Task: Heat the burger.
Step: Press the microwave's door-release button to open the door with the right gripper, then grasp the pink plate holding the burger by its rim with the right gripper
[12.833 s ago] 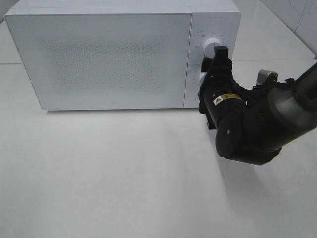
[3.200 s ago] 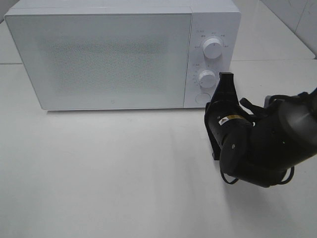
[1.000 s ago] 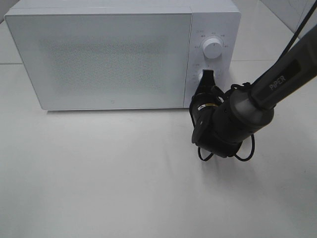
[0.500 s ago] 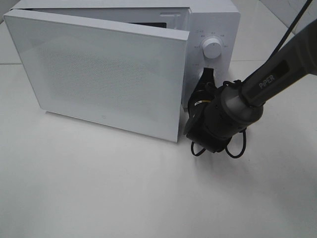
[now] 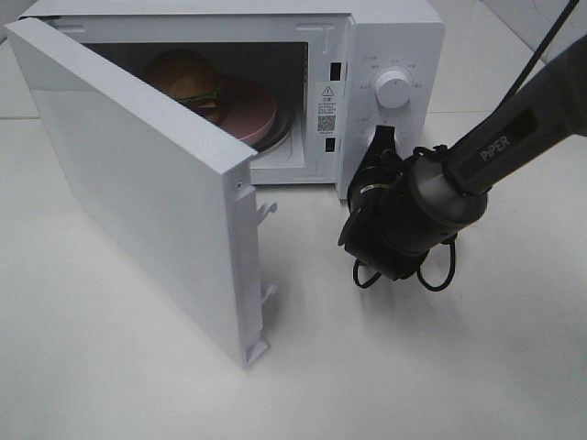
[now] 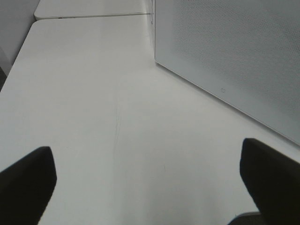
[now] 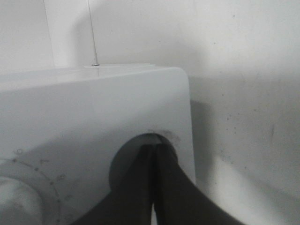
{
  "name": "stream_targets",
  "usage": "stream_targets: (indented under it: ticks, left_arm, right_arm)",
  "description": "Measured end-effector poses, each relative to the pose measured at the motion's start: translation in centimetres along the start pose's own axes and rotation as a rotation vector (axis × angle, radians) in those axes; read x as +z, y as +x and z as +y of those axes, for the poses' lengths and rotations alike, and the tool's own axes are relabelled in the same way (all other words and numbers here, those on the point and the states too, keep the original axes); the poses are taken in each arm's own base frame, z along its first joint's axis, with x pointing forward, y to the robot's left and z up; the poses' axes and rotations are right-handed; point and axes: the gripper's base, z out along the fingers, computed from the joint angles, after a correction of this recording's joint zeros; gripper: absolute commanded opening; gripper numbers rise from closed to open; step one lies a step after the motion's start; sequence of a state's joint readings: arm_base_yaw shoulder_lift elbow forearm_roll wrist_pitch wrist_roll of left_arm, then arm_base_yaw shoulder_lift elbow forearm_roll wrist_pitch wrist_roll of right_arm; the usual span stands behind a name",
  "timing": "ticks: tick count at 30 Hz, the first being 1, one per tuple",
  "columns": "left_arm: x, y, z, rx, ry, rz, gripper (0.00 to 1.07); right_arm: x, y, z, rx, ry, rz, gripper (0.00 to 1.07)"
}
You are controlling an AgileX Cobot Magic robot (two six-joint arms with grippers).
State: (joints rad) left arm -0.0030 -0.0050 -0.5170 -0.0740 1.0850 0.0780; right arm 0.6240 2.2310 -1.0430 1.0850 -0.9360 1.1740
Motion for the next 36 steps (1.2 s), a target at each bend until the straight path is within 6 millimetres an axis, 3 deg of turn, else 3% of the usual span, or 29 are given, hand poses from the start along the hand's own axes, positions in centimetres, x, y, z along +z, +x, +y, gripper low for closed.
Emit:
stream_targets:
  ticks: [18,31,36]
  left_arm:
    - [0.0,0.0,0.0,0.0,0.0,0.0,1.0]
    - [0.0,0.0,0.0,0.0,0.0,0.0,1.0]
    - [0.0,0.0,0.0,0.0,0.0,0.0,1.0]
  right_arm:
    - [-0.7,-0.9,0.9,-0.06,0.052,0.07,0.0]
    - [-3.7,-2.7,1.4,-0.189,0.085,0.13,0.0]
    - [-5.9,-3.4,2.2,-0.291,0.136,0.2,0.0]
